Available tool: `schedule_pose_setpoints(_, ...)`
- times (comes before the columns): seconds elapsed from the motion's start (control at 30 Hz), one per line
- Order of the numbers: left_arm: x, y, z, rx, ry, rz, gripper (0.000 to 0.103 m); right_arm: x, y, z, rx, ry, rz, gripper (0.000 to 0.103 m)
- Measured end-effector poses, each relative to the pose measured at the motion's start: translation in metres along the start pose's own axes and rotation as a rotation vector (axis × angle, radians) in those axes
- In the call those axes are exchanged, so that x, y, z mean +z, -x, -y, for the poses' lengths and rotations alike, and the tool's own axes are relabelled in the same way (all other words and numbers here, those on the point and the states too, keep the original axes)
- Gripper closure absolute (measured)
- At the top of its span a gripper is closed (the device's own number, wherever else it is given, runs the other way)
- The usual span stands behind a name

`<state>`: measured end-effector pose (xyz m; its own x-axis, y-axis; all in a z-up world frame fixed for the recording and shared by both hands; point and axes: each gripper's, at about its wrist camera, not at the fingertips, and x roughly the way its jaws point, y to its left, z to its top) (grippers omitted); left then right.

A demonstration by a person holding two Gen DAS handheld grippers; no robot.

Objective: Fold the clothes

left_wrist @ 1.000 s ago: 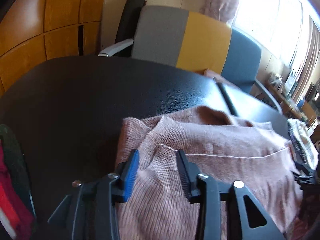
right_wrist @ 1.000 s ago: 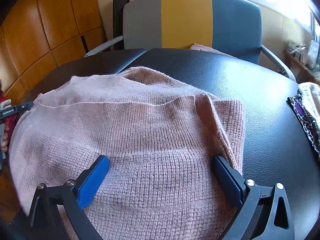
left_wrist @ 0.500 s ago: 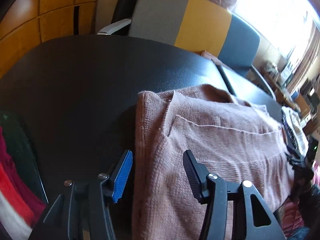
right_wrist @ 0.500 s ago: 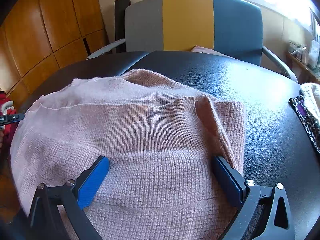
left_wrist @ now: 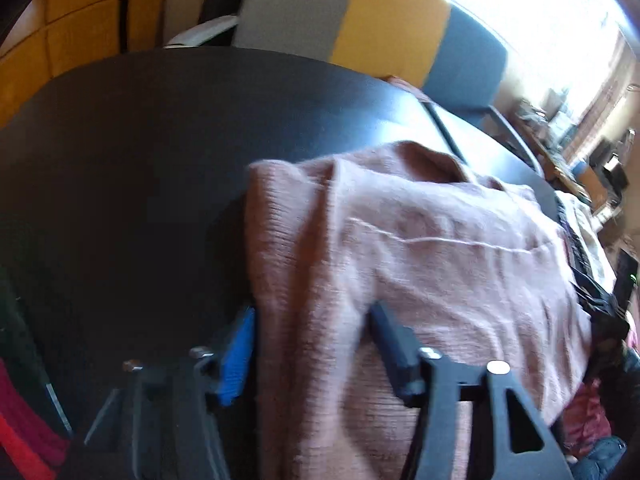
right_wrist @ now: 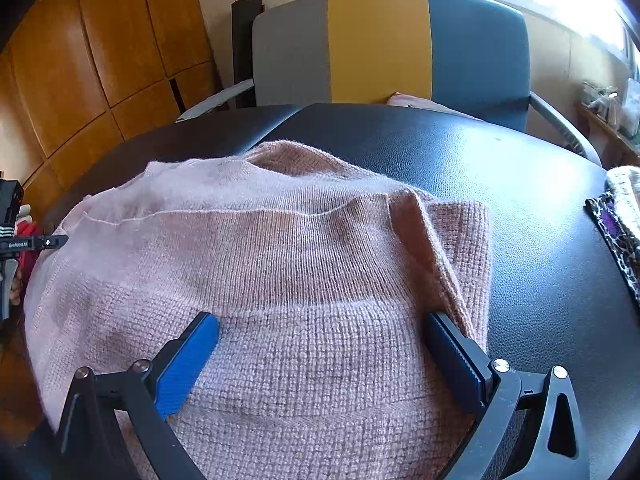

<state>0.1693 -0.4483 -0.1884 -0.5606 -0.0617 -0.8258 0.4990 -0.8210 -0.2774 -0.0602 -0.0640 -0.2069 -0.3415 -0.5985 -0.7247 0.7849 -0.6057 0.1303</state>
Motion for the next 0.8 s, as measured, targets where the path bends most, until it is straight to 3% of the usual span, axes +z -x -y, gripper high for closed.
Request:
schedule_pose_setpoints(0.03, 0.001, 0.000, 0.002, -0.015, 0.001, -0.003, 0.075, 0.000, 0.000, 0.000, 0.000, 0.000, 0.000, 0.000)
schedule_pose_setpoints(0.13, 0.005, -0.002, 0.007, -0.003, 0.001, 0.009, 0.081, 0.000, 0.000, -0.001, 0.000, 0.000, 0.000, 0.000)
schedule_pose_setpoints(0.23, 0.017, 0.002, -0.001, 0.005, 0.064, 0.026, 0.084, 0.004, 0.002, -0.002, 0.013, 0.014, -0.027, 0.000)
schedule_pose_setpoints(0.3, 0.024, 0.006, -0.005, 0.024, 0.088, 0.042, 0.087, 0.012, 0.005, 0.001, 0.080, 0.022, -0.074, 0.000)
schedule_pose_setpoints(0.4, 0.038, 0.011, -0.007, 0.049, 0.095, 0.050, 0.088, 0.027, 0.020, 0.010, 0.201, 0.020, -0.092, 0.010)
schedule_pose_setpoints(0.53, 0.057, 0.019, -0.002, 0.071, 0.086, 0.052, 0.089, 0.036, 0.030, 0.016, 0.264, 0.096, -0.125, 0.017)
schedule_pose_setpoints(0.67, 0.064, 0.034, 0.011, 0.026, 0.097, 0.061, 0.089, 0.033, 0.020, 0.016, 0.306, 0.199, -0.225, 0.028)
schedule_pose_setpoints(0.8, 0.068, 0.061, 0.038, -0.104, 0.106, 0.088, 0.089, 0.025, 0.007, 0.011, 0.264, 0.292, -0.266, 0.034)
